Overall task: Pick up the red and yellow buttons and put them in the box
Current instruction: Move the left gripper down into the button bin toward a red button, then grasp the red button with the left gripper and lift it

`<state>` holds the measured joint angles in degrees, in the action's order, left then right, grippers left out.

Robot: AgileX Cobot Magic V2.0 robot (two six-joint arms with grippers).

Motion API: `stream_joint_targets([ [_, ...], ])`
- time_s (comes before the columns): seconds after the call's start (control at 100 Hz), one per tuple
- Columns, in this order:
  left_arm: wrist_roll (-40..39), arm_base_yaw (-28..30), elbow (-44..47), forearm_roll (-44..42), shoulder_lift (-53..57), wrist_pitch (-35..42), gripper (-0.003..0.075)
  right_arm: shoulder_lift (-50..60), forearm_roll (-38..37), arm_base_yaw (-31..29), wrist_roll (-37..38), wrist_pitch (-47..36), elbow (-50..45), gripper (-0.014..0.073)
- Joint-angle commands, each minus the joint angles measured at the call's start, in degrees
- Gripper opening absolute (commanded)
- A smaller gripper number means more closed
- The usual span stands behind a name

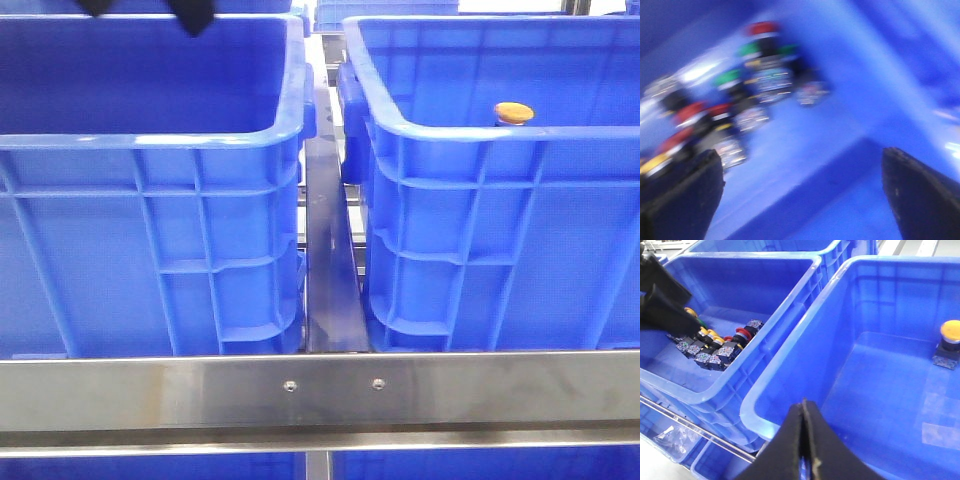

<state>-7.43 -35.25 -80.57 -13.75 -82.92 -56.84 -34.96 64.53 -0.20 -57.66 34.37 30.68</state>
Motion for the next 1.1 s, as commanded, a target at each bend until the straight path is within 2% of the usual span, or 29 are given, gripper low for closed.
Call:
stream_joint_targets([
  [0.0,-7.17,-0.28,-1.73,-5.29,0.91,0.40,0.0606,0.16,2.55,-0.01,-0.52,-1.19,1.27,-0.0064],
  [0.1,-12.60,0.21,-1.73,-8.50,-0.81,-1.08,0.0606,0.16,2.55,-0.01,-0.52,-1.24,1.27,-0.0064],
  [0.27,-20.41,5.55,-1.73,-7.91,-3.59,-1.70,0.0606,0.16,2.55,-0.01,-0.52,-1.18,1.27,-0.0064],
  [0.38,-20.53,9.56,-1.73,-5.65,-5.29,-1.59,0.0606,0.16,2.55,-0.01,-0.52,-0.83,1.27,-0.0064],
  [0.57,-19.98,15.36,-1.73,3.70,-8.31,0.12,0.0606,0.16,2.55,-0.01,-0.52,-0.83,1.27,-0.0064],
  [1.09,-19.68,15.72,-1.73,5.42,-17.22,6.92,0.0606,0.16,2.55,-0.01,-0.52,-0.83,1.27,-0.0064],
])
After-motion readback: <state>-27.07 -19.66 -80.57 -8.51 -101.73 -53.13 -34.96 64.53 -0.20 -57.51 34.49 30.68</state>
